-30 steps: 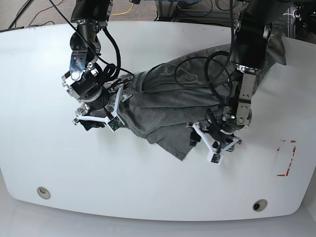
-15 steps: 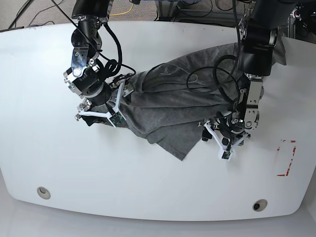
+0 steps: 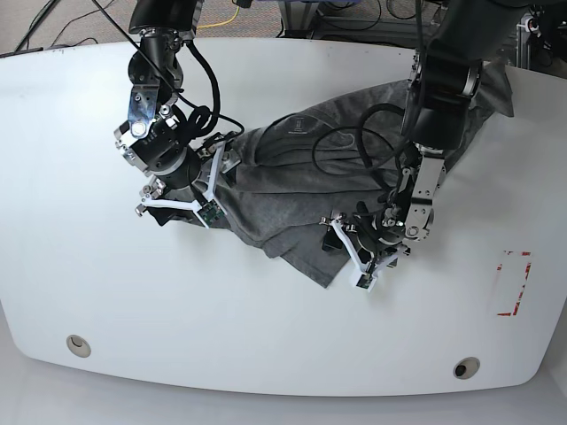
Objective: Layout the t-shirt on the table in an organized manner, then fold the t-shirt properly
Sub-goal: 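Grasp the grey t-shirt fabric with the left gripper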
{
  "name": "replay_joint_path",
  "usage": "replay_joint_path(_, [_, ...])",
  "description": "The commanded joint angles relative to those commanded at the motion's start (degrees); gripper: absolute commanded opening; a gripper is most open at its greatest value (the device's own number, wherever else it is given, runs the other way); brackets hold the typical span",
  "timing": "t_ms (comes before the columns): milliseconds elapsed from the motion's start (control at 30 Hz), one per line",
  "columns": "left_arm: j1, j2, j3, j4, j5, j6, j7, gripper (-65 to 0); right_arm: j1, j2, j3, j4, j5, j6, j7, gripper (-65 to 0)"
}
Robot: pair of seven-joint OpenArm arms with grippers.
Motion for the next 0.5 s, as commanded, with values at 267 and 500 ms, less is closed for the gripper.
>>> replay_joint_path(267, [0.0, 0.1, 0.2, 0.0, 0.0, 0.0, 0.0, -36.7, -1.1, 0.0, 0.0, 0.0, 0.0, 0.0, 0.0, -15.4])
replay_joint_path(500, [-0.2, -0.3, 0.2, -0.4, 0.4, 0.2, 0.0, -60.7, -1.6, -0.1, 0.1, -0.1, 0.0, 0.0, 0.0, -15.4])
